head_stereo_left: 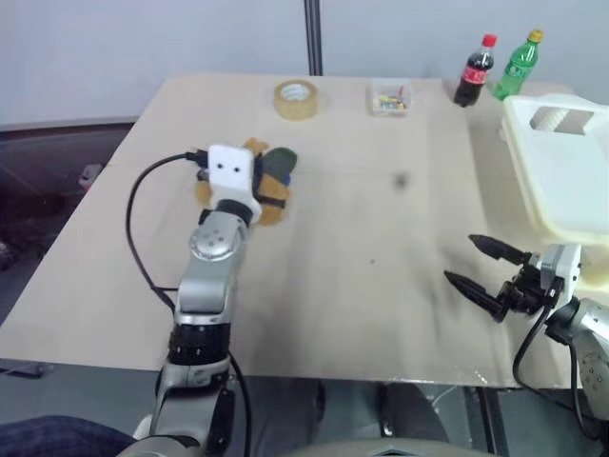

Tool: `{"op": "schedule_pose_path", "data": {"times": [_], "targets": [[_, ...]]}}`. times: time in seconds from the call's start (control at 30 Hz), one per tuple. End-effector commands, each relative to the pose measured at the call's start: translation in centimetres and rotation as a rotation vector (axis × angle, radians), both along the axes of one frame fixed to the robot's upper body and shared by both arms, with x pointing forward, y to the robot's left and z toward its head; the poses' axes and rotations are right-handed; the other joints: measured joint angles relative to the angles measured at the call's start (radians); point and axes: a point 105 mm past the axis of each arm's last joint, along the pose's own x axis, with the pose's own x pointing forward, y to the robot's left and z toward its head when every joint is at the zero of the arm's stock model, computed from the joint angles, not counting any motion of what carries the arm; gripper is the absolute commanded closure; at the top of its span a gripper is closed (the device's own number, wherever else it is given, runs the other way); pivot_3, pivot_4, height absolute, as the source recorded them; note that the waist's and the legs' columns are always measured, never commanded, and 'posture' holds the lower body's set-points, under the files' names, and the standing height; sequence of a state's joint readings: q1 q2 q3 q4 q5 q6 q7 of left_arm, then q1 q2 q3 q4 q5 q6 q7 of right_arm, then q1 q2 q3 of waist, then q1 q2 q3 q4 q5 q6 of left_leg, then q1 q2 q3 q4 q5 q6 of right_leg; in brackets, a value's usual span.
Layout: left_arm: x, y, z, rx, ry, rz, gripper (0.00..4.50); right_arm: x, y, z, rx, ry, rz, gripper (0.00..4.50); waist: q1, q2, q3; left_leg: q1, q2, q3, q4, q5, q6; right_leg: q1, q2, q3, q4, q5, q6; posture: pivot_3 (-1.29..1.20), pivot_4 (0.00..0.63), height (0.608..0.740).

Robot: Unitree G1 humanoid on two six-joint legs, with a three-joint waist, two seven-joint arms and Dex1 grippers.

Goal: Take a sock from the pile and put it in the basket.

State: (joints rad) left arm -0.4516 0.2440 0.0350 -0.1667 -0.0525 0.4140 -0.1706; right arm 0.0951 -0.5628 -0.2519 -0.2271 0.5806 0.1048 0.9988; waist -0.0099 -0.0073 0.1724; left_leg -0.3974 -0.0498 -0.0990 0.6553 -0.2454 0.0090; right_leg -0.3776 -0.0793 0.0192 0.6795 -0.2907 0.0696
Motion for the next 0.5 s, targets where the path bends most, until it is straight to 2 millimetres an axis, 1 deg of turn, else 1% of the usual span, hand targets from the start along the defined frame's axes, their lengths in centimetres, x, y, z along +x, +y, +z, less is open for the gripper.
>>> {"op": "schedule_pose_path", "data": {"times": [0.03, 0.13, 0.2, 0.3, 0.37, 0.47, 0.5], "targets": [[-1.5, -3.2, -1.9, 0.019, 0.123, -0.172, 4.45, -0.1, 0.2, 0.9, 0.001, -0.045, 0.004, 0.00, -0.001, 0.000, 0.000, 0.000, 0.000, 0.000, 0.000, 0.000, 0.000, 0.000, 0.000, 0.000, 0.000, 0.000, 0.000, 0.00, 0.150, 0.738], [-3.6, -5.9, -4.9, 0.034, 0.288, -0.333, 4.45, -0.2, -0.1, 1.0, -0.001, -0.047, -0.005, 0.00, -0.004, 0.000, 0.000, 0.000, 0.001, 0.000, 0.000, 0.000, 0.000, 0.000, 0.001, 0.001, 0.000, 0.000, 0.000, 0.00, 0.150, 0.738], [-4.8, -7.1, -5.9, 0.041, 0.342, -0.418, 4.45, -0.2, -0.2, 1.0, -0.002, -0.047, -0.011, 0.00, -0.002, 0.000, 0.000, 0.000, 0.001, 0.000, 0.000, 0.000, 0.000, 0.000, 0.001, 0.001, 0.000, 0.000, 0.000, 0.00, 0.150, 0.738], [-5.6, -8.8, -7.6, 0.081, 0.415, -0.499, 4.45, -0.1, -0.3, 1.1, -0.004, -0.055, -0.018, 0.00, -0.001, 0.000, 0.000, 0.000, 0.001, 0.000, 0.000, -0.001, 0.002, 0.000, 0.001, 0.001, 0.000, 0.000, 0.000, 0.00, 0.150, 0.738], [-5.7, -10.0, -7.7, 0.072, 0.422, -0.536, 4.45, 0.0, -0.4, 1.3, -0.007, -0.064, -0.024, 0.00, -0.001, 0.000, 0.000, 0.001, 0.001, 0.000, 0.000, -0.002, 0.003, 0.000, 0.001, 0.000, 0.000, 0.000, 0.000, 0.00, 0.150, 0.738], [-5.2, -11.5, -7.1, -0.003, 0.431, -0.553, 4.45, 0.0, -0.4, 1.4, -0.010, -0.067, -0.028, 0.00, 0.002, 0.000, 0.000, 0.001, 0.001, 0.000, 0.000, -0.002, 0.003, 0.000, 0.001, 0.000, 0.000, 0.000, 0.000, 0.00, 0.150, 0.738], [-5.2, -12.7, -6.8, -0.034, 0.433, -0.578, 4.45, 0.0, -0.5, 1.4, -0.010, -0.068, -0.032, 0.00, 0.003, 0.000, 0.000, 0.000, 0.001, 0.000, 0.000, -0.002, 0.003, 0.000, 0.001, 0.000, 0.000, 0.000, 0.000, 0.00, 0.150, 0.738]]}}
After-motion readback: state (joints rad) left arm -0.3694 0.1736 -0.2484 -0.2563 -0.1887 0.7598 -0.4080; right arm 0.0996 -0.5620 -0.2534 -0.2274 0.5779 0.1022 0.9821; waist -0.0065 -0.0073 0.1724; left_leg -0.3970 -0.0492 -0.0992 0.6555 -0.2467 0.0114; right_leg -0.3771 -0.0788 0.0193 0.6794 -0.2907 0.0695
